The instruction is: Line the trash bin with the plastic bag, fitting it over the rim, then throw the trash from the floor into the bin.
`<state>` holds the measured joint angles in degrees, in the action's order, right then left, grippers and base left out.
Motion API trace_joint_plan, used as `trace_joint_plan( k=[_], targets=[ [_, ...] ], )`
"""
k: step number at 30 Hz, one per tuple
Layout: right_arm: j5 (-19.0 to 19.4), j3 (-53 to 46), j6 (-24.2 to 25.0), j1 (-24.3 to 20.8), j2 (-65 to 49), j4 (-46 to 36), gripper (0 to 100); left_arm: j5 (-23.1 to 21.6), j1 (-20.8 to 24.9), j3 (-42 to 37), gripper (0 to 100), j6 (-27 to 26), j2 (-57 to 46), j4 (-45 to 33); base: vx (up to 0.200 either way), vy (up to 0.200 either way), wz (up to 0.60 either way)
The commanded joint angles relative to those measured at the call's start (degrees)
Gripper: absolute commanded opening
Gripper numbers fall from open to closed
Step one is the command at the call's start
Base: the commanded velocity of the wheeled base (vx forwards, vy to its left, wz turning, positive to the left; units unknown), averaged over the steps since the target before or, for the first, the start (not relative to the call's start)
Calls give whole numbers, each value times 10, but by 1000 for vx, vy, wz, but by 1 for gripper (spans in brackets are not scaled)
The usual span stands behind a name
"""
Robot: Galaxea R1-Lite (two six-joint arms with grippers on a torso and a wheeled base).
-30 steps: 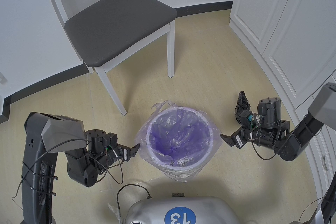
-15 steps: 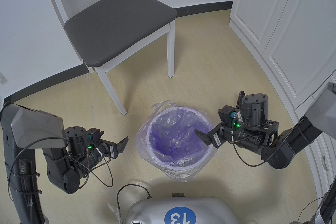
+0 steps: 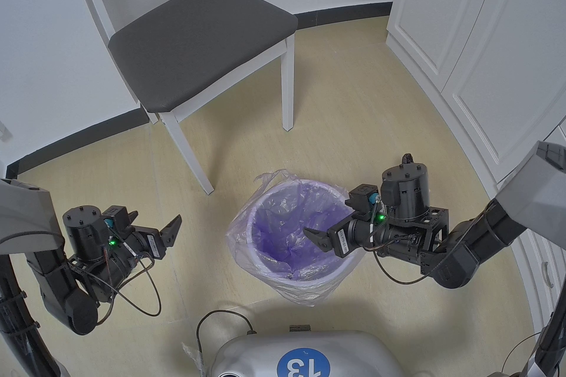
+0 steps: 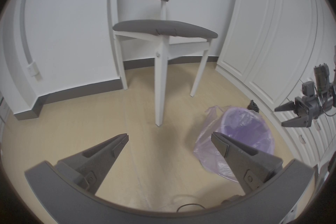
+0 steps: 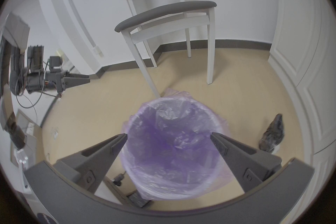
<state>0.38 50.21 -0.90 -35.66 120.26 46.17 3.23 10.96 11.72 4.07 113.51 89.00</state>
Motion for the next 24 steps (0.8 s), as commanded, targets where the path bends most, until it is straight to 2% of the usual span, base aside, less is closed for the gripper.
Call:
trace_joint_plan(
  k=[1, 4, 7, 10, 12, 16, 18, 19, 24],
  targets=[
    [12, 9, 11, -13, 42, -5, 100, 22, -5, -22, 100, 2, -42, 10, 0, 0, 0],
    [13, 8, 9, -20, 64, -6, 100, 31, -5, -20, 100, 14, -40, 10, 0, 0, 0],
    [22, 14, 2, -16, 88, 2, 100, 59, 3, -16, 100, 14, -43, 10, 0, 0, 0],
    [55, 17, -9, -5, 94, 5, 100, 75, 6, -16, 100, 12, -44, 10, 0, 0, 0],
    [100, 20, -24, 7, 99, 6, 100, 76, 0, -16, 100, 10, -40, 10, 0, 0, 0],
    [119, 44, -70, 18, 121, 8, 100, 80, -9, -16, 100, 12, -29, 10, 0, 0, 0],
    [119, 44, -70, 18, 121, 8, 100, 80, -9, -16, 100, 12, -29, 10, 0, 0, 0],
    [144, 52, -104, 31, 133, 5, 100, 85, -23, -18, 100, 12, -26, 10, 0, 0, 0],
    [179, 46, -175, 48, 143, 0, 100, 86, -26, -18, 100, 9, -32, 10, 0, 0, 0]
  ],
)
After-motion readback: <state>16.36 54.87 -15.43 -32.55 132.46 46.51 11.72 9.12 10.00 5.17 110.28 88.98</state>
